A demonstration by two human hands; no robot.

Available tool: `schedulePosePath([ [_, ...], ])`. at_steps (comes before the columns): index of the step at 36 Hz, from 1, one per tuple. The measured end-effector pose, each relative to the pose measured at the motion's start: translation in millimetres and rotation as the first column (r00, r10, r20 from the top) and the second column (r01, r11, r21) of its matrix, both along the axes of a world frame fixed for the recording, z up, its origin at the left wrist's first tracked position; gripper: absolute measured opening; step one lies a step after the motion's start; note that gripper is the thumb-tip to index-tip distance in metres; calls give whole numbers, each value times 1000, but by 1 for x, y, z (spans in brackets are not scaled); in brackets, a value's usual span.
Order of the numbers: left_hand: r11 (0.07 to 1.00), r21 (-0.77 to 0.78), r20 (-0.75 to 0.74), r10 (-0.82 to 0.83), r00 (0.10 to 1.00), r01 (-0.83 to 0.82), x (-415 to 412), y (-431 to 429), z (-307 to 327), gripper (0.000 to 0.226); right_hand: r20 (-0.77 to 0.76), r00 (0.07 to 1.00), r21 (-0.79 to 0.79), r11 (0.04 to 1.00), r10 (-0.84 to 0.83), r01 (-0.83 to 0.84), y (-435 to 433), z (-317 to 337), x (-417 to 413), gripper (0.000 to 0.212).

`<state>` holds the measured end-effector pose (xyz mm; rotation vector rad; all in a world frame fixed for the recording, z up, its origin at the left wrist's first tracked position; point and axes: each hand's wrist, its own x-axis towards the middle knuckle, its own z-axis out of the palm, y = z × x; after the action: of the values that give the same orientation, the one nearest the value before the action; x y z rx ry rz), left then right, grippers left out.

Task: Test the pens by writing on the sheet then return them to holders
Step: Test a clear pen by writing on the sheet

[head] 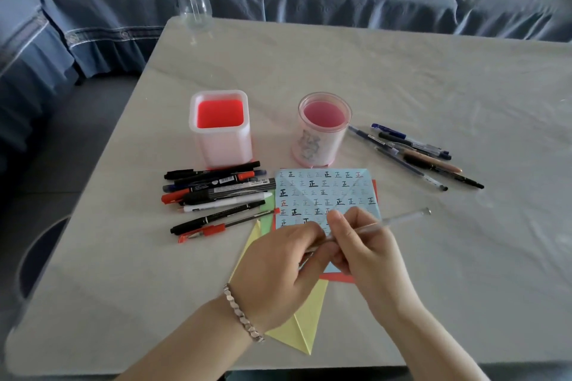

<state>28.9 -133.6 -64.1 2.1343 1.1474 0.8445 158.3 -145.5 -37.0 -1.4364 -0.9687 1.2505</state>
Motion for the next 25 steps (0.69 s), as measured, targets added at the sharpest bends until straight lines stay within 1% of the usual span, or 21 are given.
schedulePosePath([
  [2,996,-86,23,-2,1000,4,0,-2,-1,44,76,997,40,999,-19,16,0,-2,-1,37],
  [3,991,-133,53,-7,999,14,1,-3,-1,47,106,994,54,998,-20,14,0,-2,-2,38],
  [5,966,-252,157,-11,987,51,1,-6,2,45,127,992,64,998,8,-16,1,0,-1,39],
  [6,942,-326,214,-12,977,83,2,-7,5,41,128,991,67,997,35,-44,1,1,0,39],
  [8,854,-487,318,-24,948,185,1,-7,10,38,135,987,80,992,85,-96,1,4,2,37],
  [9,809,-543,339,-31,940,223,-1,-6,10,40,138,986,88,990,94,-107,0,4,3,37],
  [10,798,-560,309,-45,950,220,-3,-5,9,42,137,987,96,991,84,-98,0,4,4,37],
  [11,827,-533,227,-63,972,178,-6,-3,6,43,129,990,104,992,54,-68,-1,3,5,37],
  [13,928,-365,-15,-86,996,75,-14,-2,-4,44,119,991,123,992,-54,40,-1,-1,8,37],
  [14,962,-270,-124,-61,990,25,-19,-2,-10,45,117,986,135,986,-117,101,-2,-3,11,37],
  [15,981,-192,-190,-16,982,-22,-24,-1,-15,44,108,979,142,977,-173,157,-2,-5,13,36],
  [17,995,-32,-272,87,958,-99,-35,2,-28,43,100,967,135,966,-234,220,-3,-9,18,34],
  [19,975,155,-354,208,912,-162,-45,5,-42,48,109,963,118,965,-247,235,-6,-13,21,31],
  [20,959,218,-384,257,887,-183,-50,6,-49,46,98,964,102,966,-249,239,-7,-16,21,28],
  [23,919,326,-414,349,841,-221,-60,8,-66,21,37,969,43,970,-243,241,-12,-24,21,20],
  [24,910,342,-409,367,835,-233,-61,8,-70,15,25,971,29,971,-238,238,-13,-26,21,18],
  [25,903,353,-404,383,831,-245,-61,7,-72,17,21,972,19,972,-233,232,-15,-28,21,16],
])
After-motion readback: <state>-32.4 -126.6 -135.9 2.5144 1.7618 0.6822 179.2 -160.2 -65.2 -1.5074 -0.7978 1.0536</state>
